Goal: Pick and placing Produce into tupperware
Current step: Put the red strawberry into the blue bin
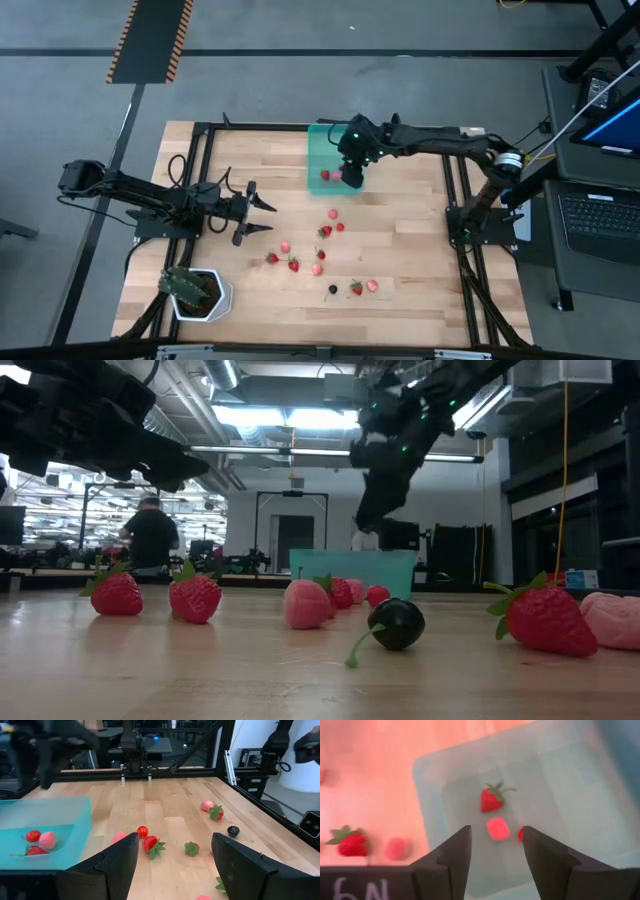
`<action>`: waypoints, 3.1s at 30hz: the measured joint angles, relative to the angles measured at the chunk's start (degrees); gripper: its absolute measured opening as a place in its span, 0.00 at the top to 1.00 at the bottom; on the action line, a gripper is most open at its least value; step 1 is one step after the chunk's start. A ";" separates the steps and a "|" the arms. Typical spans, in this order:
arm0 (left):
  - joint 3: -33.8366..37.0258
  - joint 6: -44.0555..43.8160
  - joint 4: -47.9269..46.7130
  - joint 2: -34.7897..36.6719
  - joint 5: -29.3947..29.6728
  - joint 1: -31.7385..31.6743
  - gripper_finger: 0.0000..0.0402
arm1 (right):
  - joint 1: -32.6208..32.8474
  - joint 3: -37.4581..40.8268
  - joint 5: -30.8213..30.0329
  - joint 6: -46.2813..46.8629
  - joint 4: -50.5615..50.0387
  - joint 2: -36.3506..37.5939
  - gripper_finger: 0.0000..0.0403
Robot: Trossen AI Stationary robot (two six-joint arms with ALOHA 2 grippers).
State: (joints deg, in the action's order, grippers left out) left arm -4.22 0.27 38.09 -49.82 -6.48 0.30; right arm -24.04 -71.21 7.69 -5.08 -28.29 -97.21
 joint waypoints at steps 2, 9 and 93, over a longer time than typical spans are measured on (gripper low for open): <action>0.01 0.06 0.04 0.00 0.02 0.00 0.39 | 1.04 3.25 -0.01 0.28 2.15 3.09 0.56; 0.01 0.28 0.11 0.02 0.02 0.00 0.39 | 5.99 18.82 -0.03 4.91 13.66 16.37 0.56; -23.35 -18.09 -30.29 -19.34 18.48 21.64 0.39 | 35.24 57.52 -6.61 16.76 45.24 57.86 0.56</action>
State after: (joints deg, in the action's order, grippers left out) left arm -27.57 -17.81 7.79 -69.17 12.00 21.93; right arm 11.20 -13.69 1.08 11.68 16.95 -39.35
